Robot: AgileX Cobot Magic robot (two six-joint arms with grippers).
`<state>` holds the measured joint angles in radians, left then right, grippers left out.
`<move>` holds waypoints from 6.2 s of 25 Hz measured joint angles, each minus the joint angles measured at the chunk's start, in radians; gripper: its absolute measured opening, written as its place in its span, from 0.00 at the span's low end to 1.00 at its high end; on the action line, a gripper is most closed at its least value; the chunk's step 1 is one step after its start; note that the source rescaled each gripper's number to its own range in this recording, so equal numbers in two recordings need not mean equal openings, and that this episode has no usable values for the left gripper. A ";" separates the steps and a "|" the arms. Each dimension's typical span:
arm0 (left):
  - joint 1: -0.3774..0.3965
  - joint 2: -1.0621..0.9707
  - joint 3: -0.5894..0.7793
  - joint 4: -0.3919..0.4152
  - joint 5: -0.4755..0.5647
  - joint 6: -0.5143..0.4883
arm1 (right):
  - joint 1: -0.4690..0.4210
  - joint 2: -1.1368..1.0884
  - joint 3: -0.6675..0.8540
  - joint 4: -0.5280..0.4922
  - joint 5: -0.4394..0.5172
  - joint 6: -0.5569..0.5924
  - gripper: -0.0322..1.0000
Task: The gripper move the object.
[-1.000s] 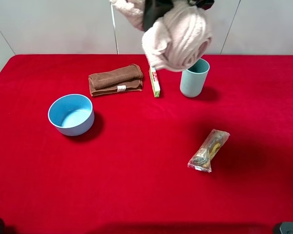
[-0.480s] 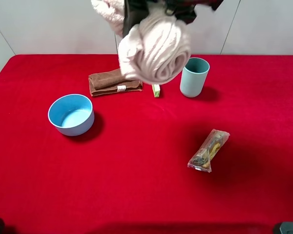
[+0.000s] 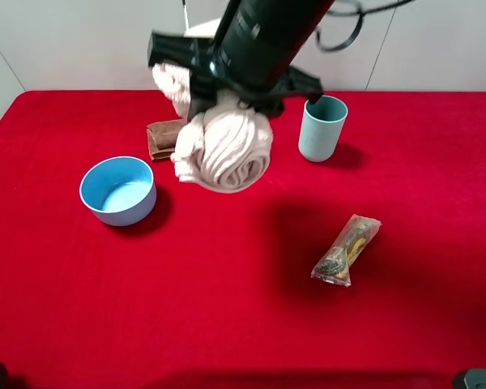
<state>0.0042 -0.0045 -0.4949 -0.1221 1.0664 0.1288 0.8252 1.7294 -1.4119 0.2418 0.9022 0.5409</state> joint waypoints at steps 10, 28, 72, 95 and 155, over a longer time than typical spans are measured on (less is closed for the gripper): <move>0.000 0.000 0.000 0.000 0.000 0.000 | 0.000 0.136 0.003 0.026 -0.125 0.015 0.03; 0.000 0.000 0.000 0.017 0.000 0.000 | 0.000 0.318 0.025 0.014 -0.275 0.117 0.03; 0.000 0.000 0.000 0.019 0.000 0.000 | 0.127 0.398 0.134 -0.002 -0.507 0.455 0.98; 0.000 0.000 0.000 0.019 0.000 0.000 | 0.127 0.266 0.134 -0.040 -0.387 0.380 1.00; 0.000 0.000 0.000 0.019 0.000 0.000 | -0.070 -0.595 0.158 -0.179 0.319 -0.473 1.00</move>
<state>0.0042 -0.0045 -0.4949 -0.1026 1.0664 0.1288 0.7554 1.1343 -1.2536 0.0629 1.2214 0.0681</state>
